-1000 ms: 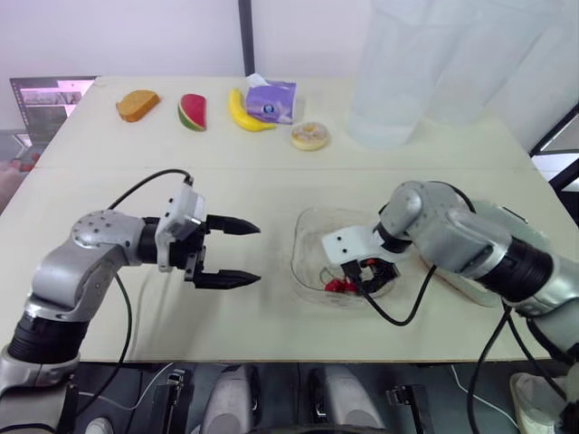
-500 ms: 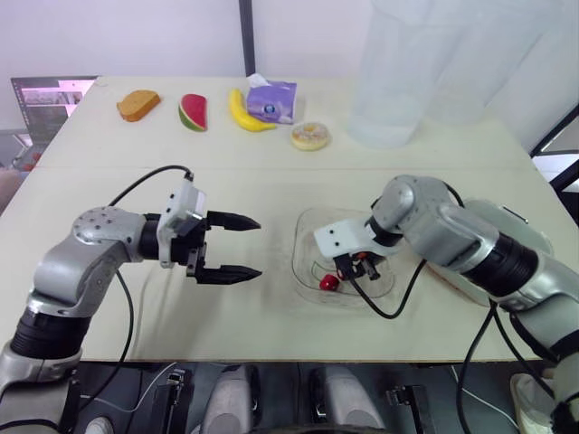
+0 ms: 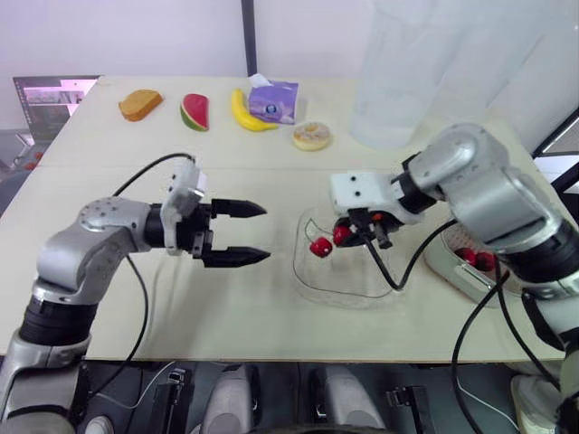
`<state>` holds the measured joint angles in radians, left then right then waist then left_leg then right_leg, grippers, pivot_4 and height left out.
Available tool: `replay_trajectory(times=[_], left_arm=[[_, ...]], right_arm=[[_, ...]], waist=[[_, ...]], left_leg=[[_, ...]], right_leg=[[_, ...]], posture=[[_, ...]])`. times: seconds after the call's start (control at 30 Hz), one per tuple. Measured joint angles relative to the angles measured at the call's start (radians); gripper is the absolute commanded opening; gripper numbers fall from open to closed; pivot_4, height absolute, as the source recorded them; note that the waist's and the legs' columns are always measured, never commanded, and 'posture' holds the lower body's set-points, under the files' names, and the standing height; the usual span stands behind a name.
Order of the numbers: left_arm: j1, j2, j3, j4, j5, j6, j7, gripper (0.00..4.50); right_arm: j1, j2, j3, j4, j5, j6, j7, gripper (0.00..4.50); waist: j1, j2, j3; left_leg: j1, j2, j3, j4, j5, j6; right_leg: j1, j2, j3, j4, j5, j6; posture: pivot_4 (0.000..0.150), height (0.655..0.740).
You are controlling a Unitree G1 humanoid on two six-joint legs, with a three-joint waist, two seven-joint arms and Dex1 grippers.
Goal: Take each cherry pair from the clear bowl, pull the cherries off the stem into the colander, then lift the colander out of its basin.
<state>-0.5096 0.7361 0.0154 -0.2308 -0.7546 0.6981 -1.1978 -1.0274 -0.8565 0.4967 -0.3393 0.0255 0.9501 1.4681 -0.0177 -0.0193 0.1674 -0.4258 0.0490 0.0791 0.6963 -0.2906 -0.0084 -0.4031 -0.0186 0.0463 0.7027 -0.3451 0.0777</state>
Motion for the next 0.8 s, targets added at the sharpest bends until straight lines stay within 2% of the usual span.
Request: replay_trajectory(times=[0.17, 0.4, 0.57, 0.8], left_arm=[[-0.104, -0.043, 0.025, 0.053, -0.111, 0.193, 0.108, 4.50], [-0.204, -0.123, 0.024, 0.113, -0.153, 0.319, 0.201, 4.50], [-0.257, -0.177, -0.001, 0.179, -0.145, 0.325, 0.209, 4.50], [-0.299, -0.254, -0.075, 0.220, -0.097, 0.312, 0.196, 4.50]], right_arm=[[0.090, -0.002, -0.139, -0.151, 0.001, 0.146, -0.182, 0.77], [0.239, -0.005, -0.238, -0.438, -0.008, 0.306, -0.425, 0.77], [0.444, -0.028, -0.238, -0.628, -0.023, 0.288, -0.590, 0.77], [0.505, -0.036, -0.249, -0.659, -0.043, 0.171, -0.712, 0.77]], waist=[[0.002, 0.000, 0.000], [0.001, 0.000, 0.000], [0.003, 0.000, 0.000], [0.001, 0.000, 0.000]], left_leg=[[-0.001, 0.000, 0.000, 0.001, 0.000, 0.000], [-0.001, 0.000, -0.001, 0.001, 0.002, -0.003], [-0.001, -0.001, 0.000, 0.002, 0.004, -0.006], [0.000, 0.000, 0.000, 0.002, 0.004, -0.007]], right_leg=[[0.000, 0.000, 0.000, 0.001, 0.000, 0.000], [0.000, 0.000, 0.000, 0.001, 0.000, 0.000], [0.000, 0.001, 0.001, 0.001, 0.000, 0.000], [0.000, 0.003, 0.002, 0.001, 0.000, 0.000]], posture=[[0.150, 0.7400], [0.150, 0.7400], [0.150, 0.7400], [0.150, 0.7400]])
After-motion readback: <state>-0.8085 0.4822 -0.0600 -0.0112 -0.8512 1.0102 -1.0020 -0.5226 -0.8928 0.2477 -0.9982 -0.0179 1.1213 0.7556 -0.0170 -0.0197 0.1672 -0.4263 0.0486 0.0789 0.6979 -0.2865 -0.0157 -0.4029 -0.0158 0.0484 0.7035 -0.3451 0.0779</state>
